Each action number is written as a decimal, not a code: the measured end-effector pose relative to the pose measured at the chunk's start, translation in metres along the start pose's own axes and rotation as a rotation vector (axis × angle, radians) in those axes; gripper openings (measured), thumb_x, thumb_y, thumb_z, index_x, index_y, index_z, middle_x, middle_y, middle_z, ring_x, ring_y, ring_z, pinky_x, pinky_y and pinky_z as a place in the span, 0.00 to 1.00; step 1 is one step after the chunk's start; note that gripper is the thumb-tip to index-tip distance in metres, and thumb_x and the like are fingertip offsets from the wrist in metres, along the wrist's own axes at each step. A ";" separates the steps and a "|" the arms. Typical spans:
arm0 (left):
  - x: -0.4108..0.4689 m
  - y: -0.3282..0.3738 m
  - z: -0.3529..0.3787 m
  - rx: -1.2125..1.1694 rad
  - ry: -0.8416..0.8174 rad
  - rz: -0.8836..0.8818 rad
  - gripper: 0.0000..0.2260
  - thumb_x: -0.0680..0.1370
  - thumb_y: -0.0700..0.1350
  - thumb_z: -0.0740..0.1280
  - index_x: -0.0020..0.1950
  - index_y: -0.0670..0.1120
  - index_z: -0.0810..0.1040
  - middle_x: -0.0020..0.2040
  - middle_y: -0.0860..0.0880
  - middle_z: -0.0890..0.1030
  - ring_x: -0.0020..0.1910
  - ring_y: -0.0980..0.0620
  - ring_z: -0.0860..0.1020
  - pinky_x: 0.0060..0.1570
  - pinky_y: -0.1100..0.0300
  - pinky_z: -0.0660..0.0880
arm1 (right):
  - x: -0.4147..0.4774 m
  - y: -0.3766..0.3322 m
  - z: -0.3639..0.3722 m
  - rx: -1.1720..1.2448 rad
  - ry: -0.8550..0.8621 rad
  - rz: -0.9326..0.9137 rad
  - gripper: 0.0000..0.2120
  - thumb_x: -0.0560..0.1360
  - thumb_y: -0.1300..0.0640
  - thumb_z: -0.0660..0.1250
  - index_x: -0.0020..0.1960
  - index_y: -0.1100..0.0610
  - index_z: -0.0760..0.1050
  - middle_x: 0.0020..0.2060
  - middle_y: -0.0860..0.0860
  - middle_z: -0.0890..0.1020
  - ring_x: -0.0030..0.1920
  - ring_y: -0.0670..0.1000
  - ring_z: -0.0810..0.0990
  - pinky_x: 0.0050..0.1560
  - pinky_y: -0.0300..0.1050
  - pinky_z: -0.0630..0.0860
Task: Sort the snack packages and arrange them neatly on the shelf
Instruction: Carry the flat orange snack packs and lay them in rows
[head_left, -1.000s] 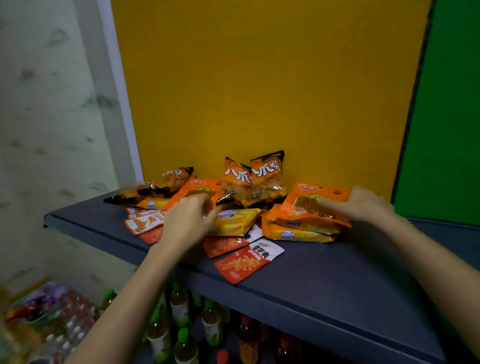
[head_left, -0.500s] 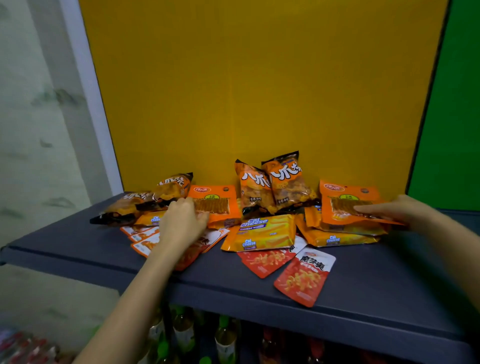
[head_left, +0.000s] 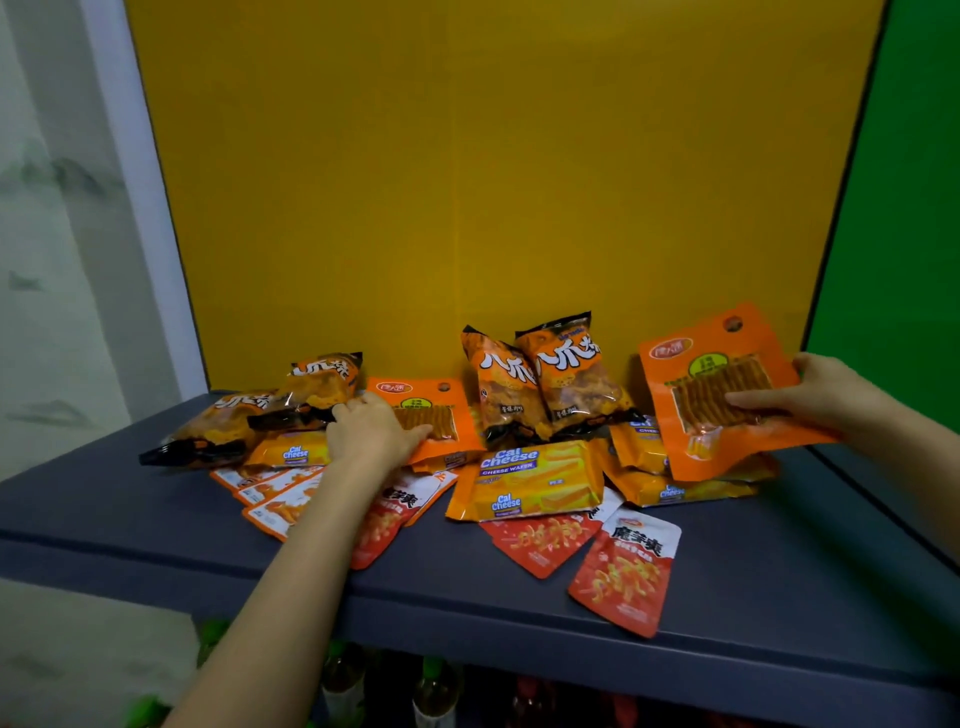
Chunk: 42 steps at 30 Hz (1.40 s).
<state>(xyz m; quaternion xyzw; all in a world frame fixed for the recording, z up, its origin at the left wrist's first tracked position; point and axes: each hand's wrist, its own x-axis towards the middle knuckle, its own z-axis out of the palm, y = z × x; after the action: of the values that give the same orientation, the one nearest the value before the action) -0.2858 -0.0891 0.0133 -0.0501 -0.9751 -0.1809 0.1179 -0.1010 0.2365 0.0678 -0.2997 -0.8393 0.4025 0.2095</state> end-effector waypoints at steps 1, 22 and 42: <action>0.002 0.001 0.001 -0.049 0.003 -0.004 0.42 0.71 0.62 0.67 0.72 0.36 0.57 0.71 0.37 0.65 0.70 0.38 0.64 0.65 0.47 0.66 | -0.001 -0.001 0.001 -0.004 0.038 -0.022 0.19 0.66 0.57 0.77 0.52 0.58 0.73 0.43 0.57 0.80 0.40 0.57 0.80 0.43 0.48 0.76; 0.003 -0.005 -0.019 -0.775 -0.237 -0.019 0.16 0.71 0.37 0.73 0.57 0.38 0.76 0.48 0.43 0.77 0.45 0.46 0.75 0.46 0.57 0.69 | -0.030 0.000 0.026 0.323 0.028 -0.091 0.16 0.67 0.56 0.76 0.53 0.57 0.78 0.41 0.54 0.83 0.29 0.49 0.82 0.31 0.41 0.79; -0.093 0.131 -0.062 -1.181 -0.230 0.245 0.07 0.70 0.36 0.72 0.38 0.46 0.77 0.27 0.52 0.82 0.24 0.56 0.78 0.26 0.68 0.75 | -0.082 0.097 -0.110 0.467 0.097 0.020 0.12 0.70 0.54 0.72 0.52 0.56 0.78 0.43 0.54 0.84 0.32 0.48 0.83 0.37 0.41 0.80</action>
<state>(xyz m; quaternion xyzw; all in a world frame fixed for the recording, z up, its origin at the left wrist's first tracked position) -0.1640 0.0054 0.0907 -0.2378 -0.7039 -0.6691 -0.0160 0.0572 0.2902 0.0455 -0.2704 -0.7095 0.5726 0.3093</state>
